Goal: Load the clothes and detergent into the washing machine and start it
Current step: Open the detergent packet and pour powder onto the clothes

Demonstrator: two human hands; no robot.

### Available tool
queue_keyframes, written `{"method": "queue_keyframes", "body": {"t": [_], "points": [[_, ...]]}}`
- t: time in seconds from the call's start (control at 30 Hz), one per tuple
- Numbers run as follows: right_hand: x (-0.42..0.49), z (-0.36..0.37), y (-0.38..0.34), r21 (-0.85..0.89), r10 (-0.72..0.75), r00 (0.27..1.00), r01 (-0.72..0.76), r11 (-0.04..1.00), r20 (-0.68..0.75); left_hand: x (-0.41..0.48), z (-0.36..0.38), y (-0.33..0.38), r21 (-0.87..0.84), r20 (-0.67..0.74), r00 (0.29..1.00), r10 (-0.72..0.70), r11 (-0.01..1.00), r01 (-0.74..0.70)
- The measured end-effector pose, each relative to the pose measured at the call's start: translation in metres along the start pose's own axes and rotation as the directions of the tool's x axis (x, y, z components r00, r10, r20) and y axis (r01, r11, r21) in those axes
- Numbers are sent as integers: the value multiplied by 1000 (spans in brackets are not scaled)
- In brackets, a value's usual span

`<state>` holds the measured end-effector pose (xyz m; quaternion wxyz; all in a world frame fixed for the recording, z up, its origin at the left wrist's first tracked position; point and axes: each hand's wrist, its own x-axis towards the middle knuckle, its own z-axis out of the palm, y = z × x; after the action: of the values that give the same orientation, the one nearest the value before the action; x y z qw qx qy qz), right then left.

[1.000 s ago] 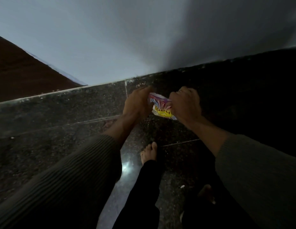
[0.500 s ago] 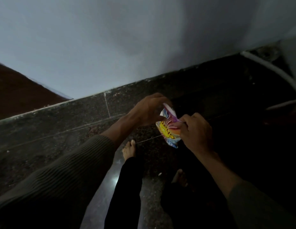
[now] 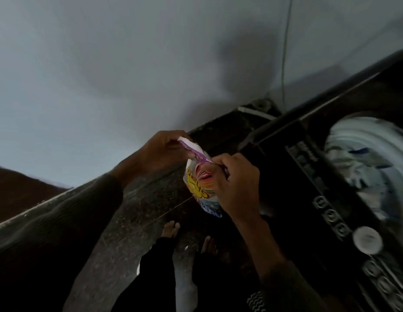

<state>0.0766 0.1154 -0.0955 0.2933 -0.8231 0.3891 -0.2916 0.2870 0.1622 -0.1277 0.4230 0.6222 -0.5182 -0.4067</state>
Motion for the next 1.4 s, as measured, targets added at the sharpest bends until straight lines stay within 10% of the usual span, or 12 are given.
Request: {"method": "queue_keyframes", "body": {"t": [0.33, 0.8, 1.03, 1.4], "points": [[7, -142, -99, 383, 256, 884, -97, 919, -391, 18, 6, 186, -269, -170, 957, 236, 923, -276], [-68, -194, -110, 545, 529, 483, -123, 830, -698, 55, 89, 318, -399, 300, 833, 465, 854, -333], [-125, -230, -103, 434, 452, -35, -355, 828, -891, 40, 192, 327, -442, 475, 777, 413, 875, -195], [-214, -294, -77, 455, 423, -184, -501, 736, -887, -17, 361, 306, -266, 781, 622, 56, 931, 250]]}}
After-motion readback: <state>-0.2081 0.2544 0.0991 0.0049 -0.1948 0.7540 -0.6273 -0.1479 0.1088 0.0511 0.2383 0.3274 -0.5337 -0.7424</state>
